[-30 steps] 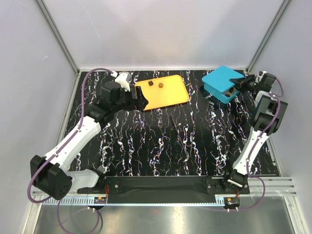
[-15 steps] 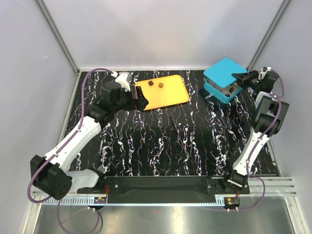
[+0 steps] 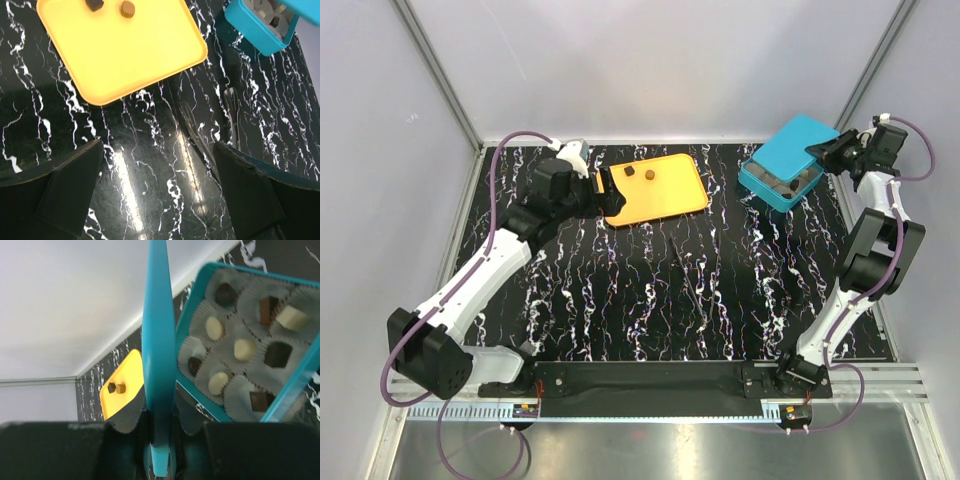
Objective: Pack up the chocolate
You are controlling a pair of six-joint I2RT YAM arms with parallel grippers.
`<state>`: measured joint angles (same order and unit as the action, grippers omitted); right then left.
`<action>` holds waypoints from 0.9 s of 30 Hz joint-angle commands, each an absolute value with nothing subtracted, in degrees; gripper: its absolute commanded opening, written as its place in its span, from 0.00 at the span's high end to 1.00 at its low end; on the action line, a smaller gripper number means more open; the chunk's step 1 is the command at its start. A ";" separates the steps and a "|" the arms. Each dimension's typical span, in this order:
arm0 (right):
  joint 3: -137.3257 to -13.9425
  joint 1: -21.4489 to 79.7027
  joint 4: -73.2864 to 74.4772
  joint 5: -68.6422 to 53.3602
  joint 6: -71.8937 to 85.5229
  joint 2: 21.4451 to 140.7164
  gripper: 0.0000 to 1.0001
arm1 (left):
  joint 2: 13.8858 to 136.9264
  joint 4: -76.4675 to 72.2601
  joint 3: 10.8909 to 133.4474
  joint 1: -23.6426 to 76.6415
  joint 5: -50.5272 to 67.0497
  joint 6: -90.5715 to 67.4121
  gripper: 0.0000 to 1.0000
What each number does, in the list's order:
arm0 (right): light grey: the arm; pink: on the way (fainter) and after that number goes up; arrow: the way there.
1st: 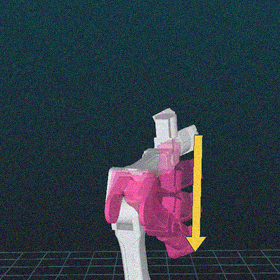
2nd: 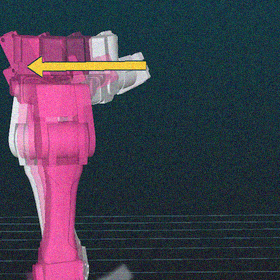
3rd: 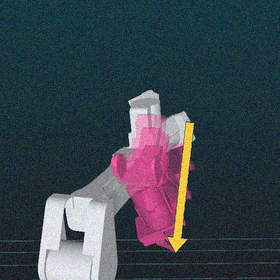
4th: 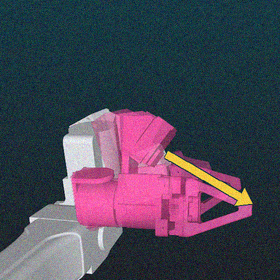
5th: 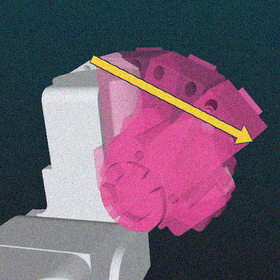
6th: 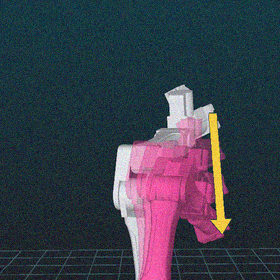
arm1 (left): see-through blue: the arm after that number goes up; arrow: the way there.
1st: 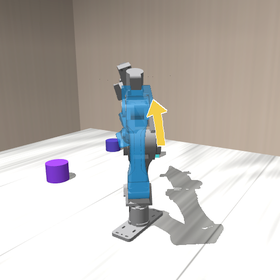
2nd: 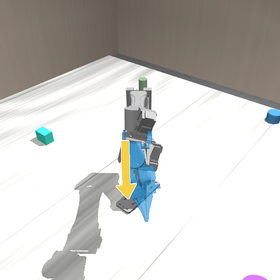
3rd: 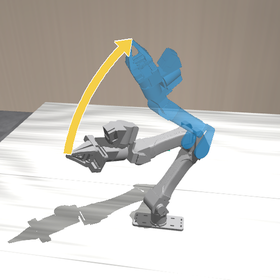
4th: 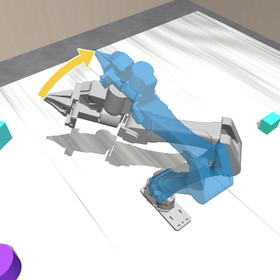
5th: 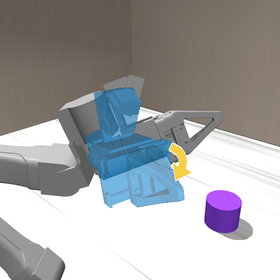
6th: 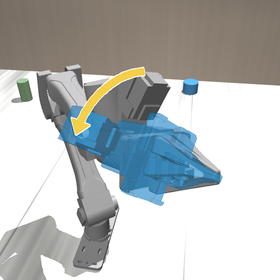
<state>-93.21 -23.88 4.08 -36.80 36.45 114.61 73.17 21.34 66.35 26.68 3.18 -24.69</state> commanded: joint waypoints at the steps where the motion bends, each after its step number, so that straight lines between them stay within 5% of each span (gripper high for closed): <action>1: -95.45 -23.55 10.02 -35.42 32.17 113.03 1.00 | 74.00 20.65 70.31 27.07 2.20 -25.40 0.02; 27: -95.45 -19.95 2.64 -43.94 38.93 120.41 1.00 | 73.30 19.60 67.06 27.07 1.58 -23.91 0.02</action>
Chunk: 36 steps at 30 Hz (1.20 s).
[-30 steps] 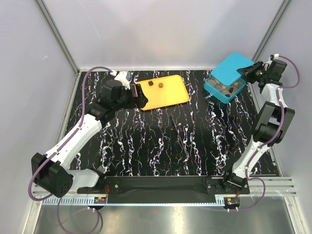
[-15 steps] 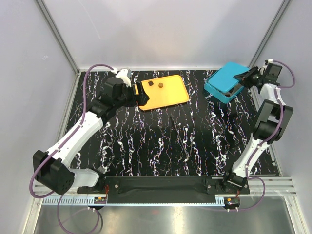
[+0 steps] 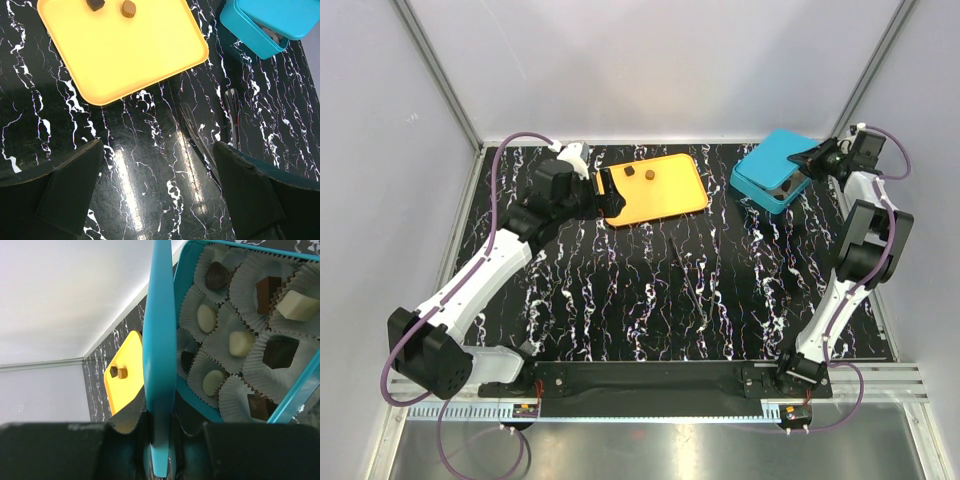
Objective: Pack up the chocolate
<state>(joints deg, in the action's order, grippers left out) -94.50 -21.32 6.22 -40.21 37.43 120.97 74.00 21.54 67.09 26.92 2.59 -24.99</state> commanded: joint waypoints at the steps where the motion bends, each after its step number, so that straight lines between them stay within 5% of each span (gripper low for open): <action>1: -95.28 -19.69 2.72 -44.12 38.94 120.32 1.00 | 73.39 19.51 67.06 27.07 1.76 -23.91 0.02; 19: -93.60 -18.90 8.88 -42.72 35.42 116.28 1.00 | 78.04 18.37 73.72 27.07 3.60 -25.31 0.02; 28: -94.22 -18.98 -2.37 -47.63 44.82 115.92 1.00 | 90.96 12.75 88.05 27.07 5.61 -26.98 0.02; 36: -94.48 -18.98 -9.22 -50.45 49.74 119.61 1.00 | 96.33 10.02 88.42 27.07 8.00 -28.92 0.02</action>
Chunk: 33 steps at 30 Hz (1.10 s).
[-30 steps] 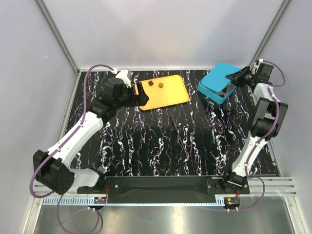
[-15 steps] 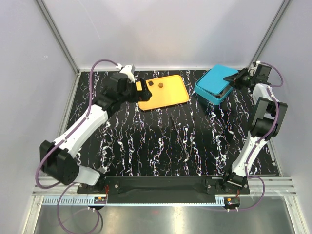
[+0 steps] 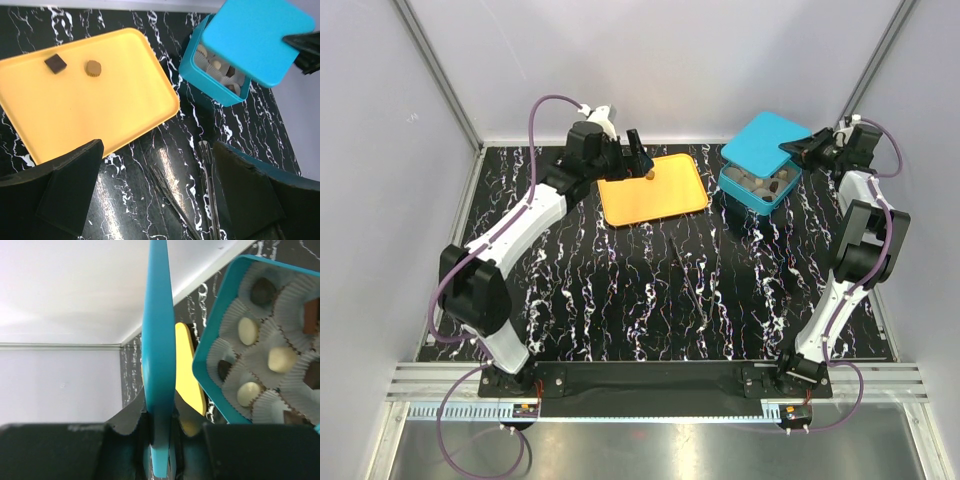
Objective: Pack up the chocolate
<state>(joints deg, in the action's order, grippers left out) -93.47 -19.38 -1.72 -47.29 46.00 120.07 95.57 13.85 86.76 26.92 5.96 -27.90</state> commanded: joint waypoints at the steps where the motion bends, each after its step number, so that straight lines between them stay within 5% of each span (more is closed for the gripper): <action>1: -94.22 -18.98 -10.19 -50.54 50.36 119.97 1.00 | 96.50 10.02 88.33 27.07 8.09 -28.92 0.02; 33: -93.08 -23.38 -11.95 -60.82 52.81 131.13 1.00 | 98.96 11.16 87.54 27.07 7.56 -27.60 0.02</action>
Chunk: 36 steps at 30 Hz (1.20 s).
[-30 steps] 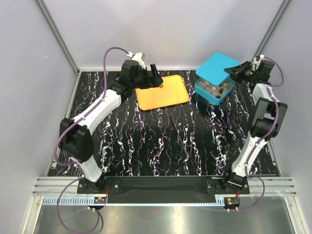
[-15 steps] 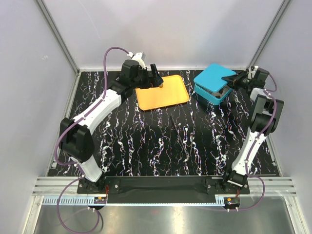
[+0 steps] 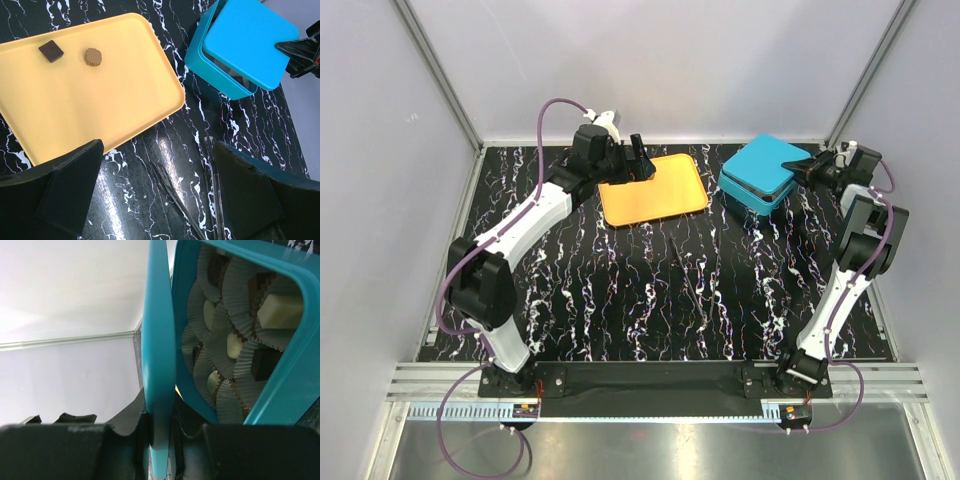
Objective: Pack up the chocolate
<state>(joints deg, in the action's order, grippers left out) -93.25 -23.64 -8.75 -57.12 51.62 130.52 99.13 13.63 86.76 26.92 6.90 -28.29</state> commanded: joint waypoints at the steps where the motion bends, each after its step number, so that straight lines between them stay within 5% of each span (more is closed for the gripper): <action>1: -92.47 -23.38 -13.00 -61.26 53.61 131.13 1.00 | 98.88 11.16 87.45 27.07 7.38 -27.60 0.02; 18: -93.08 -23.47 -19.95 -63.55 59.16 135.09 1.00 | 98.61 11.78 87.27 27.16 6.77 -27.25 0.02; 36: -91.23 -25.75 -13.54 -59.24 53.70 132.19 0.82 | 98.53 11.86 87.01 27.16 6.77 -27.07 0.02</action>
